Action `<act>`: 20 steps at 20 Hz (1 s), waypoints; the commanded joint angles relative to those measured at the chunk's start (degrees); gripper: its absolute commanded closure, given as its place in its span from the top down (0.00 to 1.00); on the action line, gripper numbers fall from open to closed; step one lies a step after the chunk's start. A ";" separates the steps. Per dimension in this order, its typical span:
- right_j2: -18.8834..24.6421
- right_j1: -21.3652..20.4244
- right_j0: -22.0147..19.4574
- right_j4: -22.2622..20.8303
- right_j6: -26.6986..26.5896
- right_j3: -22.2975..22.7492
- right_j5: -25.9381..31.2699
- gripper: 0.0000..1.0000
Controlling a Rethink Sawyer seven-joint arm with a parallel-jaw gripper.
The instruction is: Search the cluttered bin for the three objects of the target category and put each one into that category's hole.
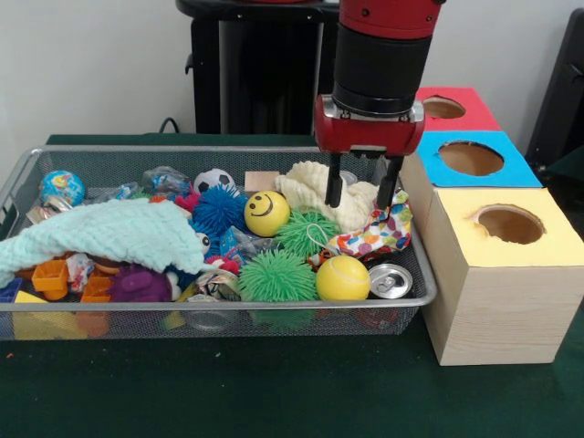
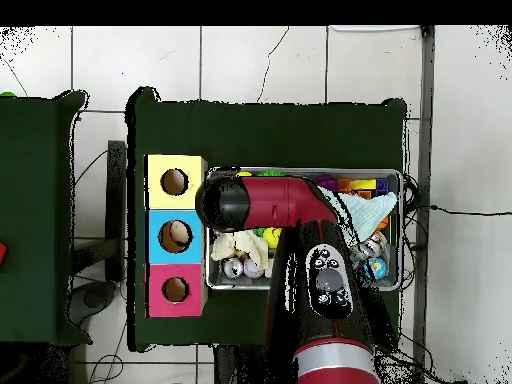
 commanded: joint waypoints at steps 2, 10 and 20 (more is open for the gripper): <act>5.12 2.82 -0.92 -3.42 -0.81 -0.98 -3.93 1.00; 5.11 1.66 -0.88 -2.94 2.78 4.04 -7.58 1.00; 4.80 -1.08 0.66 -3.48 3.98 10.63 -10.24 1.00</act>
